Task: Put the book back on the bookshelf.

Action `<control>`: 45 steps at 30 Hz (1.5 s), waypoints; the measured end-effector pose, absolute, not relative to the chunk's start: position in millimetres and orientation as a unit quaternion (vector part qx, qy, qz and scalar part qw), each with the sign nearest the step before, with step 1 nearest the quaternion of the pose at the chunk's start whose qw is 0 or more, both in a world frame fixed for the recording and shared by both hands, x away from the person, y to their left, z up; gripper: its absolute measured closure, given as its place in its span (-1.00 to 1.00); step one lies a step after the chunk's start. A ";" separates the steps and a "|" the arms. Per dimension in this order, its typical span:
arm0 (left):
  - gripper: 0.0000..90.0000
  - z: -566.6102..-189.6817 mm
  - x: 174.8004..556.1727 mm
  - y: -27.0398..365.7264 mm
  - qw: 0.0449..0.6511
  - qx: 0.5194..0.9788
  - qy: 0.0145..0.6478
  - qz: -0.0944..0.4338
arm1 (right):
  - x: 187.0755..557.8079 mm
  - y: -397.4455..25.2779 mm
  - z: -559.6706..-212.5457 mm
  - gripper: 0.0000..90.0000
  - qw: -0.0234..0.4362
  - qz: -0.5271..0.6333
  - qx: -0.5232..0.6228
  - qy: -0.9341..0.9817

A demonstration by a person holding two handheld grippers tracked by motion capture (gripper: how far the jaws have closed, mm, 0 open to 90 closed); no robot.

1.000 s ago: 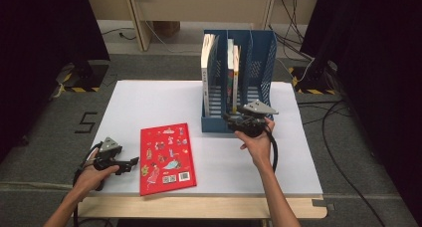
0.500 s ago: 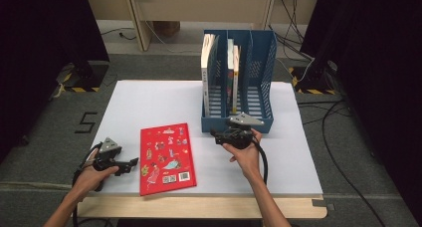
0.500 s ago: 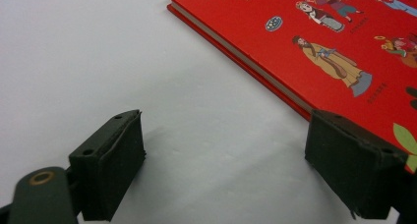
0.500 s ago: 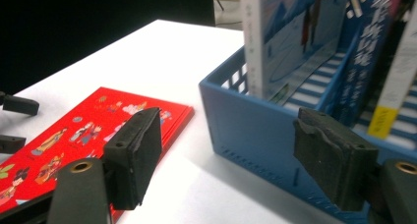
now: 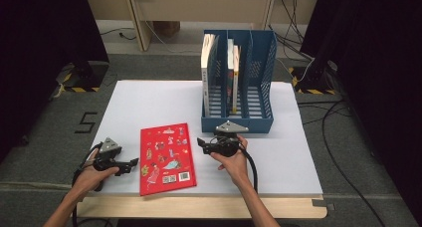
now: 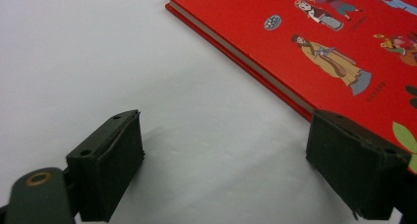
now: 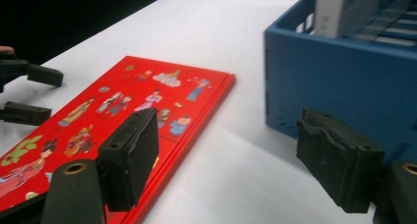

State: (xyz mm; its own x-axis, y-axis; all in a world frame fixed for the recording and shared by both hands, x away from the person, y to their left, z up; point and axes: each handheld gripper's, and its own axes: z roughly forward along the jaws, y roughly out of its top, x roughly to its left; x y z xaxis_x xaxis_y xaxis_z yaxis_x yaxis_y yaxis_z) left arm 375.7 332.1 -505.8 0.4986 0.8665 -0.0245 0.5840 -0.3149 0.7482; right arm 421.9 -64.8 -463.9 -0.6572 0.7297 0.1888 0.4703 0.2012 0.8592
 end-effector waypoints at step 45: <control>-0.76 -505.8 373.8 325.3 0.357 0.794 0.453 0.193 | 423.8 1.9 -501.7 -0.46 0.041 0.449 0.403 0.796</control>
State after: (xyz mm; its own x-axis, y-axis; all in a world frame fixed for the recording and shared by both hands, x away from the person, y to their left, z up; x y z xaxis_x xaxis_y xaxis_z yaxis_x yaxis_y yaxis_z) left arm 373.8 325.3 -505.8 0.5155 0.8567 -0.0172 0.5806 -0.3345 0.7423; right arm 423.8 1.9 -501.7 -0.6712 0.6791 0.2972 0.6060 0.2718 0.7476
